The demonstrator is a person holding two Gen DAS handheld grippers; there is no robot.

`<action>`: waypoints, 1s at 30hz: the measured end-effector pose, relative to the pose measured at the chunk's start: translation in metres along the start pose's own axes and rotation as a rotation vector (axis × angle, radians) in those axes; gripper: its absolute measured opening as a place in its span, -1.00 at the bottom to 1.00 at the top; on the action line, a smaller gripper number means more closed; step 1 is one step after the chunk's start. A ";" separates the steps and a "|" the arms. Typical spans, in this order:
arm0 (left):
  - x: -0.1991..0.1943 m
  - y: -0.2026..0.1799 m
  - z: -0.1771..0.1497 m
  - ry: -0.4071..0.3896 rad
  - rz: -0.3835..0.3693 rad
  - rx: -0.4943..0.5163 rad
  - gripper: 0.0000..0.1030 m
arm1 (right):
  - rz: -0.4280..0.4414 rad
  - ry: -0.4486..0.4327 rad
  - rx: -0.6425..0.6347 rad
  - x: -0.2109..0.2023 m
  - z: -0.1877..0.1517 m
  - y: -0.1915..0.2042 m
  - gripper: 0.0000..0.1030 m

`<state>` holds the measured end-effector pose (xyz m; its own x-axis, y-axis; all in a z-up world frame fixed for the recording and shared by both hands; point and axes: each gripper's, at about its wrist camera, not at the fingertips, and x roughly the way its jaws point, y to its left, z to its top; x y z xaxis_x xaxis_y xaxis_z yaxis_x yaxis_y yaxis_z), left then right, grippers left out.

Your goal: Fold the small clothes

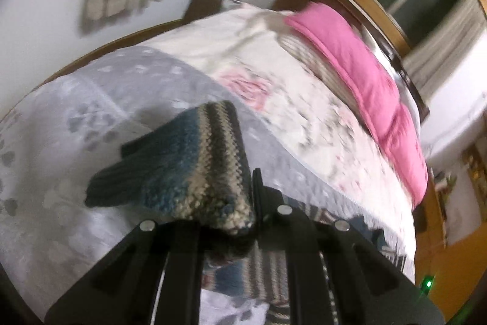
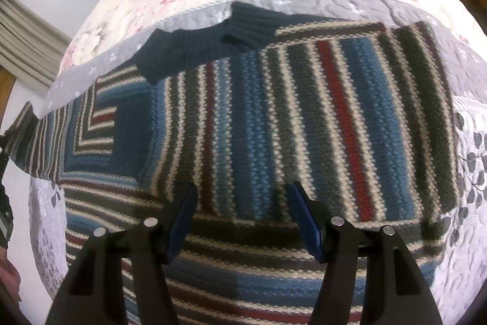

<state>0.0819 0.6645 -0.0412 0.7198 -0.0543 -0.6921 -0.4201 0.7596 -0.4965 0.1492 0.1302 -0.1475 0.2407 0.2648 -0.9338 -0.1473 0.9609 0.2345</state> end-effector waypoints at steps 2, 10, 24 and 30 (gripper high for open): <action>0.006 -0.017 -0.009 0.012 -0.002 0.037 -0.83 | 0.000 -0.006 0.012 -0.005 -0.002 -0.009 0.22; 0.032 -0.081 -0.051 0.071 -0.036 0.162 -0.83 | 0.004 -0.021 0.001 -0.015 -0.006 -0.018 0.23; 0.069 -0.183 -0.126 0.183 -0.176 0.197 -0.83 | 0.020 -0.020 0.007 -0.017 -0.007 -0.024 0.22; 0.096 -0.228 -0.174 0.260 -0.207 0.279 -0.82 | 0.022 -0.023 0.030 -0.019 -0.009 -0.033 0.22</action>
<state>0.1504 0.3730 -0.0853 0.5947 -0.3582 -0.7198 -0.0909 0.8596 -0.5028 0.1412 0.0931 -0.1401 0.2594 0.2876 -0.9220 -0.1244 0.9566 0.2634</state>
